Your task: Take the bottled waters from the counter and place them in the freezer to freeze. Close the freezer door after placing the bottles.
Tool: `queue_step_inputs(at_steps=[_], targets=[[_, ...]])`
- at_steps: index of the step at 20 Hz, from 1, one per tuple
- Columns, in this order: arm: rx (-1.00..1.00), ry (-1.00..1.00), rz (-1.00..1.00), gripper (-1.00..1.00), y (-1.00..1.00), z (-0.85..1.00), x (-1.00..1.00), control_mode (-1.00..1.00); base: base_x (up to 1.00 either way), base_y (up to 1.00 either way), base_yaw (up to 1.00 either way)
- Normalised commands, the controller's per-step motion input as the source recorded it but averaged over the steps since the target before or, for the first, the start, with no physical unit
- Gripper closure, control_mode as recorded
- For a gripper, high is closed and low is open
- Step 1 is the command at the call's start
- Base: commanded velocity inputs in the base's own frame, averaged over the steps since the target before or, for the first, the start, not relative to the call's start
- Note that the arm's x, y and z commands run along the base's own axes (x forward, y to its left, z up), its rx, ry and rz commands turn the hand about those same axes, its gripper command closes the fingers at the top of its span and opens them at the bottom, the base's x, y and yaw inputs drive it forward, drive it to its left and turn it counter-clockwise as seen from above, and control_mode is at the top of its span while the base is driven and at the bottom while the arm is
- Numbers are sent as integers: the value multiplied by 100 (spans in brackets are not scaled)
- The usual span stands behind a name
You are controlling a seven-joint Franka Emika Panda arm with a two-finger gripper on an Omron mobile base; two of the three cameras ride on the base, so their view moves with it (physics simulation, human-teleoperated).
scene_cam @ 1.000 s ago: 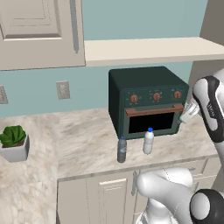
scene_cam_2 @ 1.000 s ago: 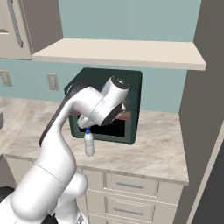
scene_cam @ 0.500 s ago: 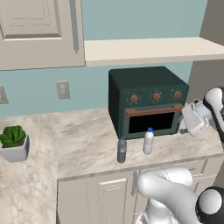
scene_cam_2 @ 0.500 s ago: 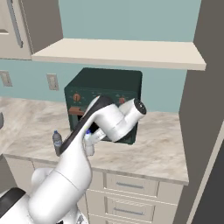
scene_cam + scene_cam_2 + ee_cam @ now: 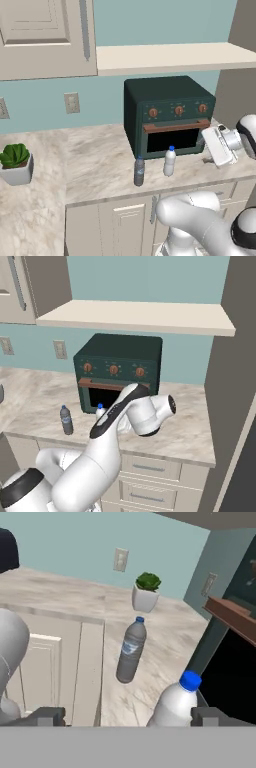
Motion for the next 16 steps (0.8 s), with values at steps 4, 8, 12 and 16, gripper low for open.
queue_step_inputs(at_steps=[4, 8, 12, 16], targets=[[7, 0, 4, -100, 0, -14, 32, -100, 0, 0, 0], [3, 0, 0, -100, 0, -13, 37, -100, 0, 0, 0], [0, 0, -3, -100, 0, -1, 28, -100, 0, 0, 0], [0, 0, 0, -100, 1, -11, 0, -100, 0, 0, 0]])
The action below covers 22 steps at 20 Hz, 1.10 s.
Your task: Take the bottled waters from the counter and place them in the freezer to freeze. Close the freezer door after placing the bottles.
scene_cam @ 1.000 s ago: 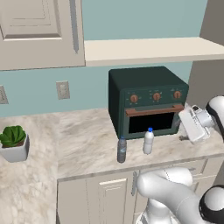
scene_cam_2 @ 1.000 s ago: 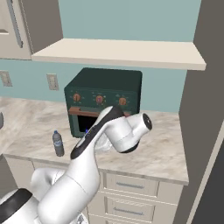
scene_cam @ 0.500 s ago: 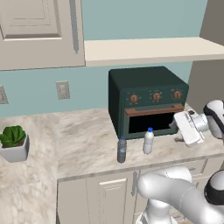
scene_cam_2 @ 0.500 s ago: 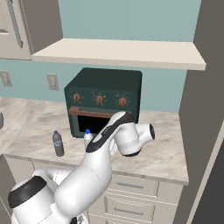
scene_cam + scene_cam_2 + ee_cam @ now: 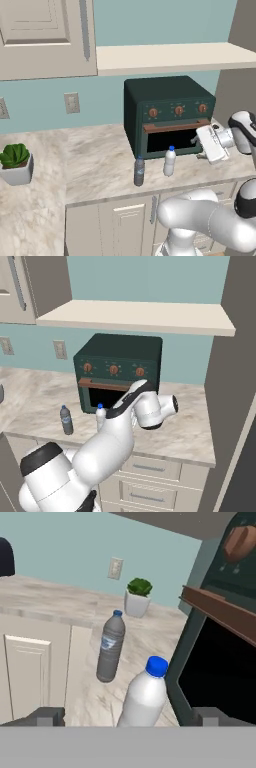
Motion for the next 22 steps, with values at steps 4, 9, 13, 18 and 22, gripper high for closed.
queue_step_inputs(at_steps=[4, 9, 13, 18, 22], targets=[[0, 0, 0, -100, 14, -24, 0, -100, 0, 0, 0], [0, 0, 0, -100, 20, -29, 0, -100, 0, 0, 0], [1, 0, -7, -100, 14, -20, 1, -100, 0, 0, 0], [5, 0, -11, -100, 0, -8, 14, -100, 0, 0, 0], [3, 0, -8, -100, 3, -5, 24, -100, 0, 0, 0]])
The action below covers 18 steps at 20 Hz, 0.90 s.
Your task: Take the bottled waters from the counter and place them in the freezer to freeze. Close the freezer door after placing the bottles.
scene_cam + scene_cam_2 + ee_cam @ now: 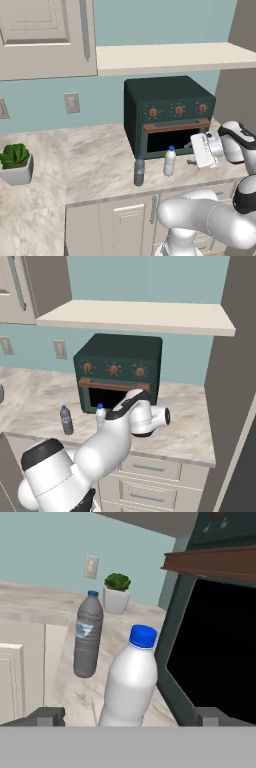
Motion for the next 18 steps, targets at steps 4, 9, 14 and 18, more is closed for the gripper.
queue_step_inputs(at_steps=[4, 9, 14, 18], targets=[[3, 0, -3, -100, 8, -11, 19, -100, 0, 0, 0], [3, 0, 0, -100, 15, -14, 0, -100, 0, 0, 0], [3, 0, 0, -100, 14, -5, 0, -100, 0, 0, 0], [3, 0, 0, -100, 15, -3, 0, -100, 0, 0, 0]])
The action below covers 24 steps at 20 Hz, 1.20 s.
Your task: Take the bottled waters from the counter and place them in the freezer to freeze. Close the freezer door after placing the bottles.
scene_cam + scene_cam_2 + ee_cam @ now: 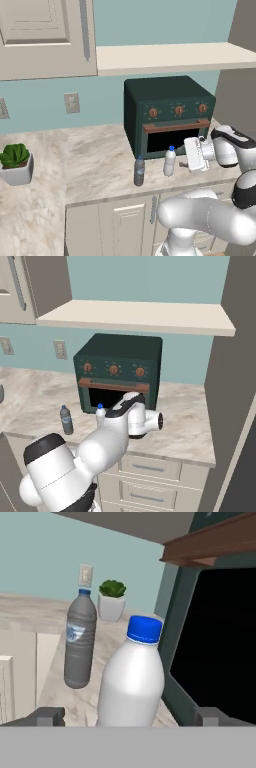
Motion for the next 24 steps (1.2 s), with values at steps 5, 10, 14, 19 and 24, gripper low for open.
queue_step_inputs(at_steps=[5, 10, 14, 19, 24], targets=[[4, 0, 0, -100, 14, -3, 0, -100, 0, 0, 0], [5, 0, 0, -100, 10, -4, 0, -100, 0, 0, 0], [5, 2, 0, -100, 10, -7, 0, -100, 0, 0, 0], [3, 2, 0, -100, 10, -7, 7, -100, 0, 0, 0], [2, 2, 0, -100, 17, -3, 13, -100, 0, 0, 0]])
